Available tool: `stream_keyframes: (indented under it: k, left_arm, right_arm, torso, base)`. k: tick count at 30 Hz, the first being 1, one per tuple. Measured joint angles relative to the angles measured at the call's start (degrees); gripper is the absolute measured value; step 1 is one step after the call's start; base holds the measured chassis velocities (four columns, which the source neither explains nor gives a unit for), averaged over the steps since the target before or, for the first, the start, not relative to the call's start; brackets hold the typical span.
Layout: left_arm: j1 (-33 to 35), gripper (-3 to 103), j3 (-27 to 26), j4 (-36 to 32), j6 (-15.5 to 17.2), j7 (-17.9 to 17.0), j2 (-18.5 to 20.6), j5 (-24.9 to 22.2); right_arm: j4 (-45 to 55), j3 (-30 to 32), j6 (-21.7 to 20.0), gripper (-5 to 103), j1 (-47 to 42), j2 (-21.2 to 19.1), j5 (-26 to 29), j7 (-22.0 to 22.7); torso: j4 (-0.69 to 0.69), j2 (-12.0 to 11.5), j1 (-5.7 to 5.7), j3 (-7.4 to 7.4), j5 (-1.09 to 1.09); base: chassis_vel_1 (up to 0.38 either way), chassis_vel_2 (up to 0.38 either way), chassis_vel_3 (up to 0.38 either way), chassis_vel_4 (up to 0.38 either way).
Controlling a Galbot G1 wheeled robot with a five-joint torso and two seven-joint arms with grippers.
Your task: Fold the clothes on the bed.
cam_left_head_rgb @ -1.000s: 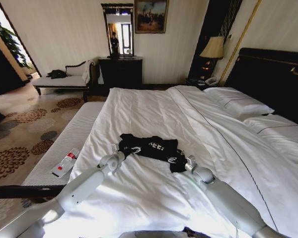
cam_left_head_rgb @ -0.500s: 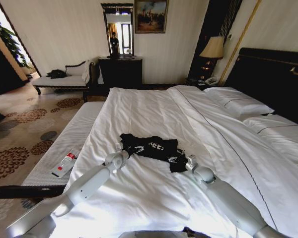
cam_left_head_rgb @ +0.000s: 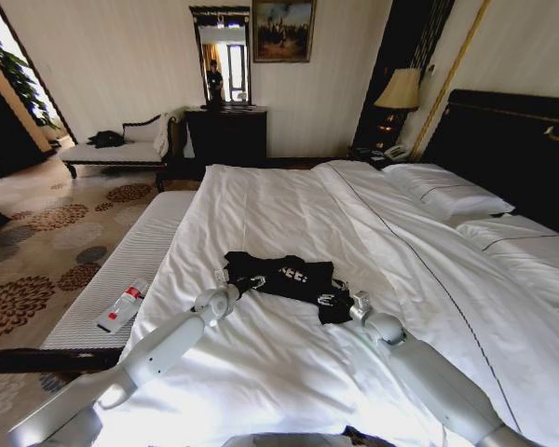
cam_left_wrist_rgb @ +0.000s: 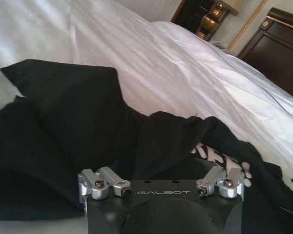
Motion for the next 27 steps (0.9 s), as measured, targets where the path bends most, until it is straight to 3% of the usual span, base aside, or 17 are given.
stream_keyframes:
  k: [2, 5, 7, 9, 13, 15, 21, 27]
  left_arm:
    - [-0.31, 96, -0.02, 0.81, 0.10, 0.01, -0.50, -0.06]
    - [-0.53, 96, 0.00, 1.33, 0.12, 0.02, -0.95, -0.09]
    - [-0.87, 87, 0.04, 2.14, 0.14, 0.03, -1.72, -0.06]
    - [-1.00, 87, 0.04, 2.36, 0.14, 0.03, -1.93, -0.01]
    - [-1.36, 66, 0.10, 2.63, -0.09, 0.08, -2.22, 0.14]
    - [-1.41, 66, 0.12, 2.65, -0.15, 0.12, -2.23, 0.14]
    - [-1.50, 38, 0.39, 3.16, -0.23, 0.39, -2.29, -0.24]
    - [-1.50, 22, 0.35, 3.74, -0.23, 0.42, -2.38, -0.50]
  right_arm:
    - [-0.02, -0.04, -0.01, 100, 0.04, 0.00, 0.00, 0.00]
    - [-0.02, -0.04, -0.02, 100, 0.04, -0.03, 0.00, 0.00]
    - [0.04, -0.01, -0.04, 100, -0.02, -0.17, 0.03, 0.00]
    - [0.04, 0.04, -0.04, 100, -0.06, -0.22, 0.04, 0.00]
    - [0.04, 0.15, -0.05, 100, -0.17, -0.26, 0.05, 0.00]
    - [0.04, 0.17, -0.05, 100, -0.18, -0.26, 0.05, -0.01]
    - [0.04, 0.31, -0.05, 100, -0.21, -0.25, 0.20, -0.02]
    - [0.64, 0.87, -0.30, 100, -0.42, -0.21, 1.47, 0.25]
  torso:
    - [0.00, 0.00, 0.00, 0.00, 0.00]
    - [0.00, 0.00, 0.00, 0.00, 0.00]
    - [0.00, 0.00, 0.00, 0.00, 0.00]
    - [0.00, 0.00, 0.00, 0.00, 0.00]
    - [0.00, 0.00, 0.00, 0.00, 0.00]
    - [0.00, 0.00, 0.00, 0.00, 0.00]
    - [0.00, 0.00, 0.00, 0.00, 0.00]
    - [0.00, 0.00, 0.00, 0.00, 0.00]
  base:
    - [0.000, 0.000, 0.000, 0.000]
    - [0.000, 0.000, 0.000, 0.000]
    - [0.000, 0.000, 0.000, 0.000]
    - [0.000, 0.000, 0.000, 0.000]
    - [0.000, 0.000, 0.000, 0.000]
    - [0.000, 0.000, 0.000, 0.000]
    - [0.000, 0.000, 0.000, 0.000]
    - [0.000, 0.000, 0.000, 0.000]
